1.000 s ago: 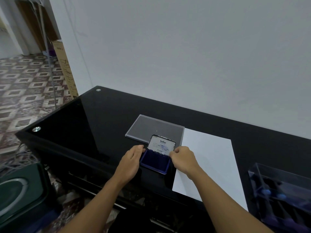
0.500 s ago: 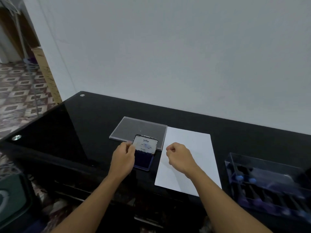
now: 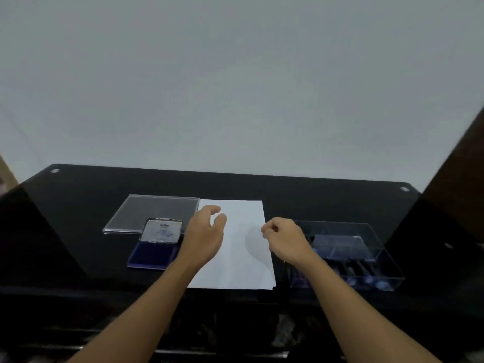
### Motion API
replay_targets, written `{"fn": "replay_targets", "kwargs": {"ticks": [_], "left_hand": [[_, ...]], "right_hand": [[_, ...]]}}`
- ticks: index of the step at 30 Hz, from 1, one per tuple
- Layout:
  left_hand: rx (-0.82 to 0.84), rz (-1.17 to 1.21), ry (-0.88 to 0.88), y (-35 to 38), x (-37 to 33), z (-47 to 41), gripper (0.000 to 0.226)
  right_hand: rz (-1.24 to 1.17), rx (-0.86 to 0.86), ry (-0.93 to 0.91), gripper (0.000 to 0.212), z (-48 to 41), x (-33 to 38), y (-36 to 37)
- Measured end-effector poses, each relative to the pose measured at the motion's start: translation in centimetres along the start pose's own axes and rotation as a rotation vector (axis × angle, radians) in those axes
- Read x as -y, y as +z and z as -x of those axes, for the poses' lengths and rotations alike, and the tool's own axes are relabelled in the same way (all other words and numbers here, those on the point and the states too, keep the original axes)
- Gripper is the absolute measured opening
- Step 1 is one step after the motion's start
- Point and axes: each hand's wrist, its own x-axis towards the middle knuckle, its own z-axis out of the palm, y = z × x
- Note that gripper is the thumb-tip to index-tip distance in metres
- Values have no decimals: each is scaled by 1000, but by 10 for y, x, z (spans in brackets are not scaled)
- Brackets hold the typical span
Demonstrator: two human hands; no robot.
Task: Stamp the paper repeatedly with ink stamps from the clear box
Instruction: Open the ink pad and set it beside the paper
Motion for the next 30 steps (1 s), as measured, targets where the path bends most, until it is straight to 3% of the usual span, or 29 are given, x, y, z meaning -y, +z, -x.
{"fn": "replay_targets", "kwargs": {"ticks": [9, 12, 15, 22, 30], "left_hand": [[148, -49, 79, 82, -50, -3, 34], [189, -54, 89, 105, -55, -7, 24], [249, -133, 114, 124, -50, -12, 36], [319, -455, 173, 153, -24, -9, 56], [274, -528, 246, 167, -9, -7, 54]], "right_hand": [[43, -125, 55, 21, 5, -49, -76], [72, -158, 67, 22, 2, -62, -89], [101, -171, 77, 24, -3, -73, -93], [270, -49, 120, 26, -22, -87, -79], [656, 68, 43, 35, -38, -89, -50]]}}
